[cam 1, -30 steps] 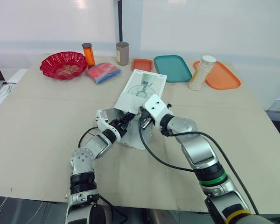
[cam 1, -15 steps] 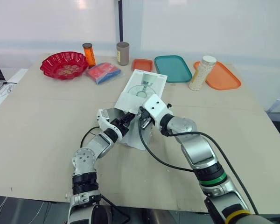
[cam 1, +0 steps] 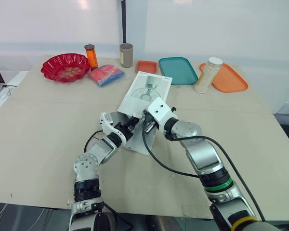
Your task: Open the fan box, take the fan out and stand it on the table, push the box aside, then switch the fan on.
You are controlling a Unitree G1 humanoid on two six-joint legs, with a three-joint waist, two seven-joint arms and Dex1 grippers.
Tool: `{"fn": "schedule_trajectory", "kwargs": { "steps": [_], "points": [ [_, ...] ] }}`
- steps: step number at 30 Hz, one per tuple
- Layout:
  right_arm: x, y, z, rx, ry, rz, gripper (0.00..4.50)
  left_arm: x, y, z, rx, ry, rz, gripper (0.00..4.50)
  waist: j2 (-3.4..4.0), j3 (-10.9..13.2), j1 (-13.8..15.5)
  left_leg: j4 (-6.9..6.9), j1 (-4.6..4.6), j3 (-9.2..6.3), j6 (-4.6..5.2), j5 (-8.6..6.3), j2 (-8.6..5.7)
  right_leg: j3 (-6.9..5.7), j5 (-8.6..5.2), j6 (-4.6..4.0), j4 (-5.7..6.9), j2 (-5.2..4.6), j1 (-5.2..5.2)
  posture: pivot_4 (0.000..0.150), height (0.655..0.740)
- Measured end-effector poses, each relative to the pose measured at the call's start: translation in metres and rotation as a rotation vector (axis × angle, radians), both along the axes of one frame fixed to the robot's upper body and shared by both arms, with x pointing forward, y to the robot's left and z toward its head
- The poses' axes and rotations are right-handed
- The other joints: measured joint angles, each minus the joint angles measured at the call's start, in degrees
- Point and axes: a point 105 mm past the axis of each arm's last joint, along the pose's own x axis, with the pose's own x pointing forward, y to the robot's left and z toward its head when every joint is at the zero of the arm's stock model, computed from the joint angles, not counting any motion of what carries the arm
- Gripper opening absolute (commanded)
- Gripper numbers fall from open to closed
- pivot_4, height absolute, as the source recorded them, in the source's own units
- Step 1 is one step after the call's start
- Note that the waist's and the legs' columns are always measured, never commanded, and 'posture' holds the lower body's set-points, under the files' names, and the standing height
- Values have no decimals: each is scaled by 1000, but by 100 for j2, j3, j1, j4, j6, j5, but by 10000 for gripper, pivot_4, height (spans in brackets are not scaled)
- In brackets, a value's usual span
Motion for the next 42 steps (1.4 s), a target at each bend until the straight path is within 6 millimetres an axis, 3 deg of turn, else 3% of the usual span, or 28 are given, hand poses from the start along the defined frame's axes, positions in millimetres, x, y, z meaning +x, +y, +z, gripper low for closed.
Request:
{"fn": "schedule_trajectory", "kwargs": {
  "steps": [12,16,22,27,30,34,42],
  "points": [
    [-2,3,-1,-5,10,7,0,-40,26,-9,82,16,-63,21099,-4,-4,-10,-6,10,2,0,-1,4,6,-1,1,-2,2,3,1500,7400],
    [-1,2,0,-7,5,0,0,-47,31,-23,110,81,-57,21099,-6,-2,-2,-5,8,2,0,0,3,5,0,0,-1,1,2,1500,7400],
    [-1,2,0,-13,2,0,0,-55,41,-14,139,54,-64,21099,-6,-3,-3,-7,9,2,-1,-1,4,6,-1,0,-2,2,1,1500,7400],
    [-1,2,0,-14,1,-1,0,-57,48,-19,161,64,-46,21099,-7,-2,4,-7,7,1,-1,0,3,4,-1,0,-2,0,1,1500,7400],
    [-1,2,0,-16,1,-1,0,-54,48,-16,148,46,-36,29064,-7,-3,2,-7,8,1,-1,0,4,4,0,0,-3,1,1,1500,7400],
    [-1,2,0,-19,-1,-2,0,-39,51,-5,115,20,-3,43622,-8,-3,6,-6,7,1,-2,0,3,3,0,-1,-3,1,1,1500,7400],
    [-1,2,0,-21,-3,0,0,-14,54,6,77,0,39,44408,-8,-2,4,-8,6,1,-4,2,2,2,0,-1,-5,0,2,1500,7400]
  ]
}}
